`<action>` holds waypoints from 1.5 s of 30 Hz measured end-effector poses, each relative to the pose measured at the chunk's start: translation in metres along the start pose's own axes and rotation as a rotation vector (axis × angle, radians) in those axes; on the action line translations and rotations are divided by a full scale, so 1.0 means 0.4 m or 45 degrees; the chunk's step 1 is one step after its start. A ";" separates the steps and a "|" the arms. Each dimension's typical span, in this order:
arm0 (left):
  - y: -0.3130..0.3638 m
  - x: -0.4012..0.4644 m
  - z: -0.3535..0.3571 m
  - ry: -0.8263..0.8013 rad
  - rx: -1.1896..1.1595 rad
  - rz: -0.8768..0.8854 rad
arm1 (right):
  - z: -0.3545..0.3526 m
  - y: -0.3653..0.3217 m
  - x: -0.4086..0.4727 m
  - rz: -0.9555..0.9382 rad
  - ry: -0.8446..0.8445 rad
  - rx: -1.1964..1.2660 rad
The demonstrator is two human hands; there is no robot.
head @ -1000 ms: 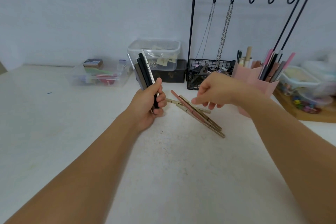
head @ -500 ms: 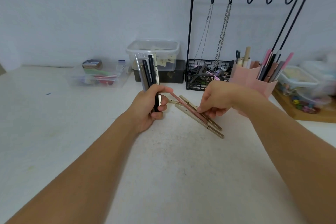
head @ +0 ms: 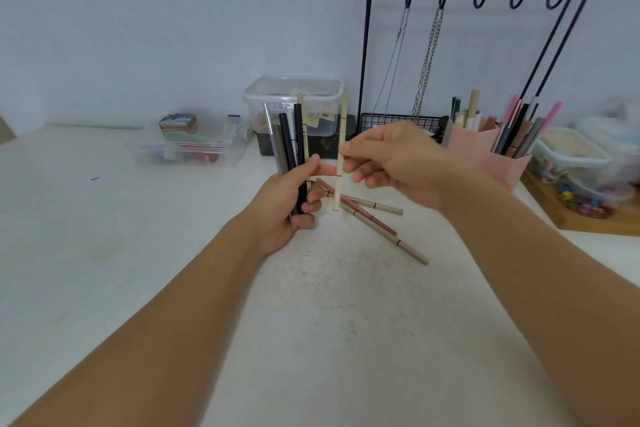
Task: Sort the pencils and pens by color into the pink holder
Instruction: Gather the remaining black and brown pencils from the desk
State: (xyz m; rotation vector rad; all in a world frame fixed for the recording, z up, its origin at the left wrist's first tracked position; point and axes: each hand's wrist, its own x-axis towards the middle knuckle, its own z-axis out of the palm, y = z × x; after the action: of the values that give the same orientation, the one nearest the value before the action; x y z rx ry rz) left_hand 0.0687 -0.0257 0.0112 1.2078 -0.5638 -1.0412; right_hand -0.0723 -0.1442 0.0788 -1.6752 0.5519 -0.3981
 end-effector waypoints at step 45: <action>-0.006 0.003 0.013 0.102 0.051 0.002 | -0.008 0.070 0.035 0.184 -0.045 -1.196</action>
State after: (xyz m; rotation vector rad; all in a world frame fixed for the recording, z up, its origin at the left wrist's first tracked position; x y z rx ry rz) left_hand 0.0641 -0.0294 0.0103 1.2783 -0.5256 -0.9798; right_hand -0.0663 -0.1582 0.0514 -2.5036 0.9094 0.0282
